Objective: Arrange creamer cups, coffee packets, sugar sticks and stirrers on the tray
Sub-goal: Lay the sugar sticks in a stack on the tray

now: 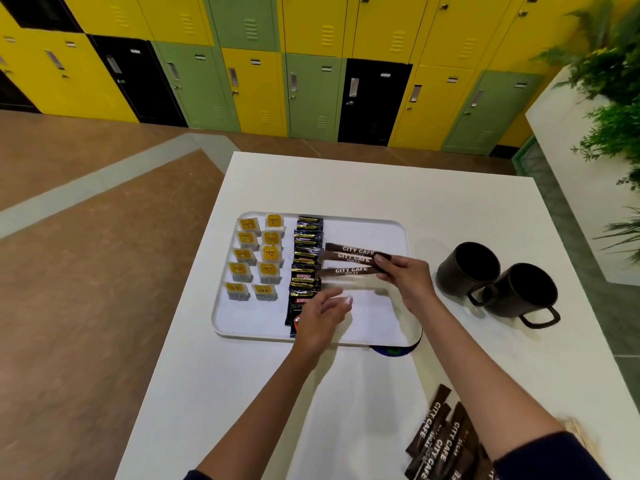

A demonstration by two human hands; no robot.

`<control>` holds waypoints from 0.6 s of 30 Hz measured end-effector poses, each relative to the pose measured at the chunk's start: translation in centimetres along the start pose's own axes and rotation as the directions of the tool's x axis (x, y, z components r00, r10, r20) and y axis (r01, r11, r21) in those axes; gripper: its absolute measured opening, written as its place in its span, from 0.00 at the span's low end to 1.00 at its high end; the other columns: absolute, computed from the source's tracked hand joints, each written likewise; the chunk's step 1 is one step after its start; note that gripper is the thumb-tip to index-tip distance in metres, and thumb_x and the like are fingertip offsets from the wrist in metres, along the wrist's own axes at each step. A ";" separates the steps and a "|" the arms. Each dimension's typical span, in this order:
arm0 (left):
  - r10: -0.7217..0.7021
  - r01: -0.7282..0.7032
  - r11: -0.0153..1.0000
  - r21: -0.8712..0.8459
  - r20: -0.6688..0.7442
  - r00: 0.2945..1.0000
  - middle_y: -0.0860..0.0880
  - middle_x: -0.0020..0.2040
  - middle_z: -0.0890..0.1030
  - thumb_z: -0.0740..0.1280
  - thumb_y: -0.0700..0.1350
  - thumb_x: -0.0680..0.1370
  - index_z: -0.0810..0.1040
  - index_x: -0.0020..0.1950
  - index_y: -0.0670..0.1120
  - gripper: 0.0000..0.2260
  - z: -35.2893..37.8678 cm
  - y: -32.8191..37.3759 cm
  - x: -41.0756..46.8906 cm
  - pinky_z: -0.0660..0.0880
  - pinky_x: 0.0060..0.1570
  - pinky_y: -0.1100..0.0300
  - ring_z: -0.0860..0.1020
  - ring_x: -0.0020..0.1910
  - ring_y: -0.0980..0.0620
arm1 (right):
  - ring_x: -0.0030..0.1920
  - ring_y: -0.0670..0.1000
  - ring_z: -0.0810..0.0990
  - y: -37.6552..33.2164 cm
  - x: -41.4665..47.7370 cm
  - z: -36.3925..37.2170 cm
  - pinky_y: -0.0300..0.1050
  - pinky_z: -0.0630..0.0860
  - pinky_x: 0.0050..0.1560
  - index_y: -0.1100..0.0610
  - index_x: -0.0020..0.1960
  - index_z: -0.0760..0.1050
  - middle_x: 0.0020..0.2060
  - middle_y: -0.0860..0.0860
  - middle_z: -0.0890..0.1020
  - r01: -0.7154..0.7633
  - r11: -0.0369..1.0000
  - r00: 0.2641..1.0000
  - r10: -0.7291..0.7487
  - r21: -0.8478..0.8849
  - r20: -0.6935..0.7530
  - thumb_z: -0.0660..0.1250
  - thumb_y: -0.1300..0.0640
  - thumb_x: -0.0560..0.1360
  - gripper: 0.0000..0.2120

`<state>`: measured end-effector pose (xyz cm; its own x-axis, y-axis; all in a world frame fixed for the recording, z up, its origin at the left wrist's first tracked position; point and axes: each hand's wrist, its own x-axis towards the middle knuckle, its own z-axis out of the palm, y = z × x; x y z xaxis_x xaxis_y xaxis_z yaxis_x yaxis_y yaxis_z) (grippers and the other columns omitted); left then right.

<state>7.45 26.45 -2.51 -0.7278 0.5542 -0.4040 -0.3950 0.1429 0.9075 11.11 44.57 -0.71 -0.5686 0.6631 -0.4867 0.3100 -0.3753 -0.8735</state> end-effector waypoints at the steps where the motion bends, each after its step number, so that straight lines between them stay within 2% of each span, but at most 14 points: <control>1: 0.085 -0.085 0.985 0.150 0.008 0.996 0.48 0.49 0.83 0.70 0.44 0.75 0.77 0.58 0.45 0.12 -0.4 -0.3 -0.2 0.76 0.49 0.65 0.81 0.49 0.56 | 0.32 0.48 0.80 -0.4 0.9 0.0 0.35 0.79 0.32 0.66 0.51 0.80 0.39 0.56 0.83 0.006 1.000 1.000 -0.007 -0.020 -0.019 0.73 0.62 0.70 0.11; 3: 0.270 -0.267 0.863 0.429 0.055 0.961 0.53 0.46 0.81 0.68 0.44 0.76 0.79 0.54 0.45 0.08 -1.3 -1.0 -0.8 0.73 0.45 0.71 0.78 0.45 0.61 | 0.33 0.50 0.81 -0.8 2.5 0.0 0.36 0.81 0.39 0.68 0.52 0.80 0.40 0.57 0.83 0.013 0.998 0.998 -0.016 -0.055 -0.053 0.74 0.63 0.70 0.13; 4: 0.355 -0.344 0.778 0.526 0.083 0.931 0.54 0.46 0.80 0.67 0.45 0.77 0.79 0.52 0.46 0.06 -1.7 -1.4 -1.1 0.72 0.44 0.72 0.77 0.44 0.61 | 0.32 0.49 0.81 -1.0 3.3 0.2 0.36 0.81 0.38 0.68 0.52 0.80 0.39 0.56 0.83 0.007 0.998 0.998 -0.011 -0.067 -0.070 0.74 0.63 0.70 0.14; 6: 0.498 -0.448 0.596 0.667 0.131 0.857 0.54 0.46 0.77 0.66 0.45 0.78 0.79 0.51 0.46 0.05 -2.8 -2.0 -1.6 0.71 0.44 0.70 0.74 0.43 0.60 | 0.24 0.45 0.79 -1.1 4.4 0.3 0.34 0.78 0.29 0.66 0.50 0.81 0.31 0.52 0.82 -0.003 0.995 0.993 -0.009 -0.100 -0.120 0.75 0.63 0.69 0.12; 8: 0.588 -0.462 0.469 0.752 0.124 0.799 0.53 0.46 0.77 0.65 0.45 0.78 0.78 0.50 0.46 0.05 -4.0 -2.5 -1.8 0.71 0.44 0.67 0.73 0.45 0.58 | 0.18 0.42 0.74 -1.1 5.3 0.7 0.33 0.74 0.23 0.64 0.46 0.81 0.23 0.48 0.79 -0.011 0.991 0.985 -0.012 -0.131 -0.173 0.75 0.63 0.69 0.08; 10: 0.626 -0.426 0.424 0.799 0.082 0.776 0.52 0.46 0.78 0.63 0.47 0.78 0.78 0.51 0.47 0.06 -5.2 -2.8 -1.8 0.70 0.44 0.65 0.71 0.45 0.57 | 0.16 0.42 0.73 -1.0 5.9 1.2 0.32 0.72 0.21 0.63 0.39 0.79 0.25 0.51 0.78 -0.024 0.990 0.981 -0.003 -0.139 -0.196 0.75 0.64 0.69 0.05; 13: 0.651 -0.359 0.367 0.858 0.039 0.758 0.51 0.46 0.78 0.60 0.50 0.79 0.77 0.52 0.47 0.09 -6.8 -3.2 -1.6 0.67 0.45 0.65 0.70 0.45 0.55 | 0.15 0.41 0.72 -0.7 6.9 2.1 0.31 0.71 0.20 0.59 0.32 0.75 0.29 0.53 0.75 -0.022 0.984 0.974 -0.019 -0.177 -0.225 0.74 0.64 0.69 0.11; 15: 0.663 -0.332 0.346 0.878 0.022 0.748 0.50 0.46 0.78 0.59 0.50 0.79 0.76 0.53 0.47 0.10 -7.4 -3.3 -1.6 0.66 0.46 0.66 0.70 0.45 0.55 | 0.15 0.40 0.72 -0.7 7.5 2.7 0.30 0.71 0.20 0.62 0.38 0.78 0.31 0.53 0.76 -0.031 0.982 0.971 -0.015 -0.189 -0.240 0.74 0.63 0.70 0.06; 17: 0.670 -0.321 0.331 0.887 0.019 0.742 0.49 0.46 0.78 0.57 0.50 0.80 0.76 0.53 0.46 0.11 -7.8 -3.5 -1.5 0.66 0.46 0.64 0.70 0.45 0.53 | 0.15 0.40 0.72 -0.9 8.1 3.2 0.30 0.71 0.20 0.64 0.46 0.80 0.35 0.55 0.78 -0.029 0.981 0.966 -0.021 -0.189 -0.257 0.74 0.63 0.70 0.07; 18: 0.673 -0.318 0.320 0.892 0.022 0.739 0.49 0.46 0.78 0.56 0.50 0.80 0.76 0.53 0.46 0.12 -8.0 -3.6 -1.5 0.66 0.46 0.63 0.70 0.45 0.53 | 0.15 0.40 0.72 -1.0 8.2 3.5 0.30 0.71 0.20 0.64 0.46 0.80 0.37 0.56 0.78 -0.030 0.979 0.964 -0.024 -0.201 -0.264 0.74 0.63 0.70 0.08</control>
<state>5.51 18.56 -6.08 -0.7916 0.5240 0.3144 0.6053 0.6013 0.5217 3.47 48.15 -3.81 -0.3545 0.8197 -0.4500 0.4739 -0.2574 -0.8421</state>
